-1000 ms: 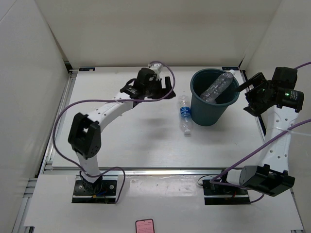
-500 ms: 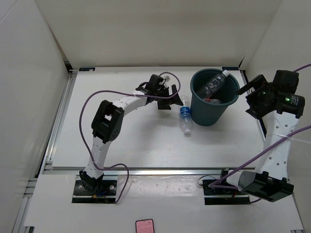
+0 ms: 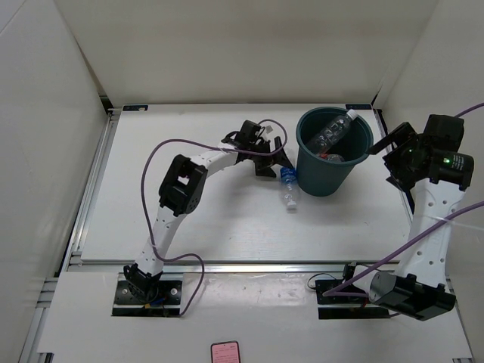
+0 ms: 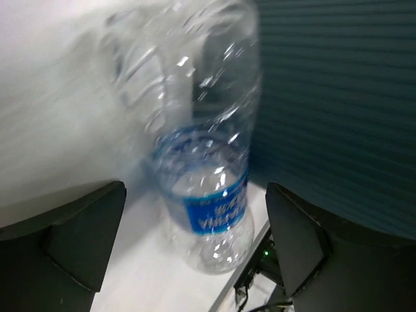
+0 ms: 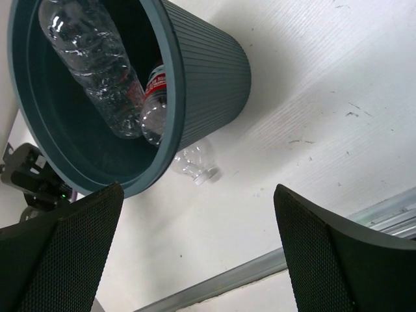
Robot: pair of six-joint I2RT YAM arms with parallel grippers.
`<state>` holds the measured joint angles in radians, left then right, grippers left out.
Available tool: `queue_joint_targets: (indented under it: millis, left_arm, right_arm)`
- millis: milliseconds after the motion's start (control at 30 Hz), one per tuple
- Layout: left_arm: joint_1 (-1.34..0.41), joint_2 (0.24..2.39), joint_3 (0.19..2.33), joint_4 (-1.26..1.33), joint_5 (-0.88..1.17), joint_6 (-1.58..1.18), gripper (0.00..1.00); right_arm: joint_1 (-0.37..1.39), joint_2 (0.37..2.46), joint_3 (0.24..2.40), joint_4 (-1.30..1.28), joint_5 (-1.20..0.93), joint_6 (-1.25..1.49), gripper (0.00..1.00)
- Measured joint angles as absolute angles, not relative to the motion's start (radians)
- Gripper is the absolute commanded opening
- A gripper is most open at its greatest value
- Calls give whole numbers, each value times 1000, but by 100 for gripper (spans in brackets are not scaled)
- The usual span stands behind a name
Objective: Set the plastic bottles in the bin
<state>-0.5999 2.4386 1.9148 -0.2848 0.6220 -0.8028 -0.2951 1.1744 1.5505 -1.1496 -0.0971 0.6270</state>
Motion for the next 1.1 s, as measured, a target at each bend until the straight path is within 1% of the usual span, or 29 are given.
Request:
queue_joint_targets:
  millis: [67,100,200,233,300,333,400,433,533,633,733,800,900,1000,1033,1100]
  left_arm:
    - [-604,2469,1961,-281,647,-809,100]
    - [-608,2484,1977,-276,658,-817,87]
    - [-618,2516,1999,-276,700,-842,63]
    - [-620,2526,1999,-276,723,-849,49]
    - [-616,2530,1978,-260,772,-851,39]
    - [-613,2521,1954,-244,791,-847,31]
    - [-598,2473,1854,-220,833,-834,25]
    - [-586,2444,1808,-216,848,-830,24]
    - [-519,2357,1704,-253,849,-827,25]
    - [-403,2254,1654,-312,771,-823,25]
    - [-297,2116,1660,-347,665,-789,25]
    - [-260,2048,1766,-374,614,-739,27]
    - [-289,2023,2029,-352,568,-656,32]
    - [-397,2027,2255,-292,536,-598,36]
    - [-443,2038,2323,-283,532,-585,39]
    - [-527,2088,2442,-262,520,-564,44]
  right_arm:
    - [-295,1169,1547,-1156,-89,621,100]
    - [-295,1169,1546,-1158,-84,620,100]
    - [-295,1168,1539,-1158,-76,617,100]
    - [-295,1167,1533,-1157,-73,616,100]
    - [-295,1166,1515,-1158,-72,613,100]
    - [-295,1165,1508,-1157,-73,613,100]
    - [-295,1164,1474,-1156,-73,613,100]
    - [-295,1164,1460,-1157,-74,613,100]
    - [-295,1164,1439,-1156,-74,616,100]
    - [-295,1164,1432,-1148,-83,622,100]
    - [-295,1171,1430,-1144,-94,626,100]
    - [-295,1177,1430,-1140,-101,630,100]
    - [-295,1191,1430,-1135,-108,638,100]
    - [-295,1210,1430,-1129,-115,648,100]
    - [-295,1217,1433,-1128,-116,651,100]
    - [-295,1235,1459,-1133,-117,651,100]
